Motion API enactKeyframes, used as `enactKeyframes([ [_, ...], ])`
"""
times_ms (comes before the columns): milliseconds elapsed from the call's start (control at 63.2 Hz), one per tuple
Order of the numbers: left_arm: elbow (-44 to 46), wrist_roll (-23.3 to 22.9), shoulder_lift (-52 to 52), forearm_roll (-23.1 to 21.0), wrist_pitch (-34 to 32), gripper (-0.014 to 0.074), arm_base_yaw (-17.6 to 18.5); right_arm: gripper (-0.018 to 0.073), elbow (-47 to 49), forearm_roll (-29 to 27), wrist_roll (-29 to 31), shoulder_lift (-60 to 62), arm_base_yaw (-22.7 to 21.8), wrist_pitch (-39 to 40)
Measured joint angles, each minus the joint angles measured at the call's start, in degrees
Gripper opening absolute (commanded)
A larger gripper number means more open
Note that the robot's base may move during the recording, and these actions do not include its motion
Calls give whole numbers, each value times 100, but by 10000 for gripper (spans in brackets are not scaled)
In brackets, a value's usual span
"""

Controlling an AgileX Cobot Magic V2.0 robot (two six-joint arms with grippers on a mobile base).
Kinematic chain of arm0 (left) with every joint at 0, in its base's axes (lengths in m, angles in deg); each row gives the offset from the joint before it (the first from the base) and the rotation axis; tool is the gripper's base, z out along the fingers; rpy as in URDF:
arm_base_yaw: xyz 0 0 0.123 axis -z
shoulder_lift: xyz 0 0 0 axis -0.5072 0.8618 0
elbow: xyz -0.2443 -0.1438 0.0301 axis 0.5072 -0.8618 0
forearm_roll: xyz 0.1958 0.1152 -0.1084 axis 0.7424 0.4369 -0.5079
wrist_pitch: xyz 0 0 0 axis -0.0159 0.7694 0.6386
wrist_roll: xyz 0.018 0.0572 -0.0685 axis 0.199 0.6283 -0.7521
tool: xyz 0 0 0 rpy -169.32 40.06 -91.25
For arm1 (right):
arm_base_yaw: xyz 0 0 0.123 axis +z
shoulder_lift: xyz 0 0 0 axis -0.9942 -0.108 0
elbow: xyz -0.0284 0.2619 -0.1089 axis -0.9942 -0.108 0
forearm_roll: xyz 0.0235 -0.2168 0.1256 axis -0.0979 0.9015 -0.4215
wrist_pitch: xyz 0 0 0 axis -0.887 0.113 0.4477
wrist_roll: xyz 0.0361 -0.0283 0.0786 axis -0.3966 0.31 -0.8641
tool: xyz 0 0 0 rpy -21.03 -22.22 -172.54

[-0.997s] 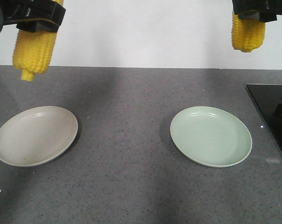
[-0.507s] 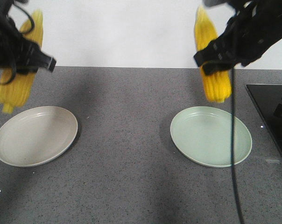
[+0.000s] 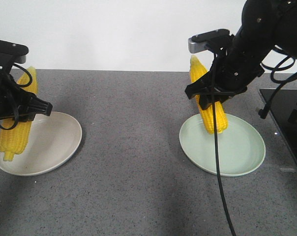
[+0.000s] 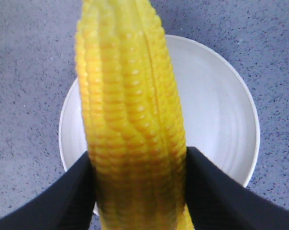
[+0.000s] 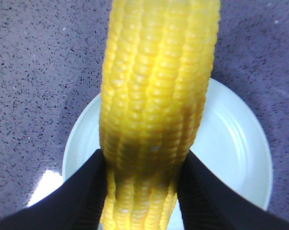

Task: Distribute corn equally
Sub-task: 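Lower the held cobs onto the white and green plates with both grippers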

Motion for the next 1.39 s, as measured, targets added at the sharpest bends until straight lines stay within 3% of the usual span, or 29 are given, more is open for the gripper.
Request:
enactKeyframes([
  [174, -11, 0, 0, -54, -36, -6, -74, -5, -11, -202, -155, 114, -20, 6],
  [364, -11, 76, 0, -219, -47, -6, -80, -5, -302, -283, -341, 489, -324, 24],
  [586, -11, 205, 0, -374, -130, -6, -80, -5, -1364, -232, -267, 475, -588, 12],
  [871, -11, 246, 0, -401, -216, -6, -80, 19, -1452, -389, -47, 415, -595, 62],
  [1029, -11, 246, 0, -409, -216, -6, -80, 118, -1457, -418, 51, 232, -595, 69],
  [1393, -15, 246, 71, -411, -534, -6, -80, 503, -1454, -387, 153, 88, -595, 97],
])
